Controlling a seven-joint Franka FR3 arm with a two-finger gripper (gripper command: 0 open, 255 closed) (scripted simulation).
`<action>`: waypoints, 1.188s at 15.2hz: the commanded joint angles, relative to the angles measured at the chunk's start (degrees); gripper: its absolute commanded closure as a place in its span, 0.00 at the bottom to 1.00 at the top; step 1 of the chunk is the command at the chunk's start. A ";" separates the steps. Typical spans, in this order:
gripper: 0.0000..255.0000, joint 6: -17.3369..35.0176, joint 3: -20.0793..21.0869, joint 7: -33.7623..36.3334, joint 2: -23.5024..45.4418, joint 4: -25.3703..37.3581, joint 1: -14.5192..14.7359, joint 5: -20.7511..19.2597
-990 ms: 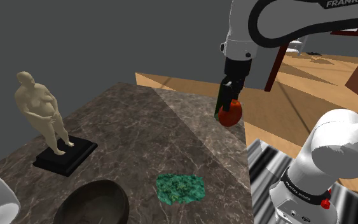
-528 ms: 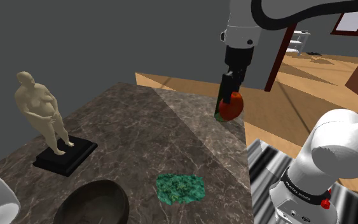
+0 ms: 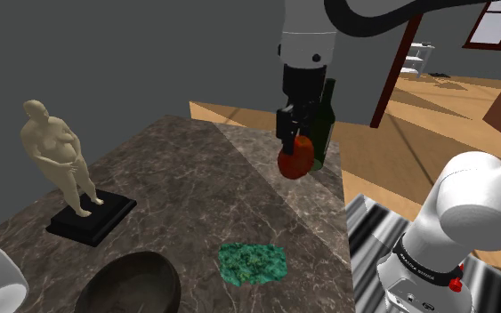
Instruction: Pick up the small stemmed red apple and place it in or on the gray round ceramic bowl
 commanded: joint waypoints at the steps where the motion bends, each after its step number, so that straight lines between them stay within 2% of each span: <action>1: 1.00 0.41 2.47 2.86 2.66 2.62 0.39 0.82; 6: 1.00 1.20 8.61 10.02 10.11 10.06 0.81 1.33; 10: 1.00 1.54 13.67 16.29 17.17 17.10 0.84 0.03; 14: 1.00 1.37 18.80 23.35 25.55 25.25 1.16 -3.31; 18: 1.00 0.17 23.47 31.34 35.70 34.82 2.93 -9.18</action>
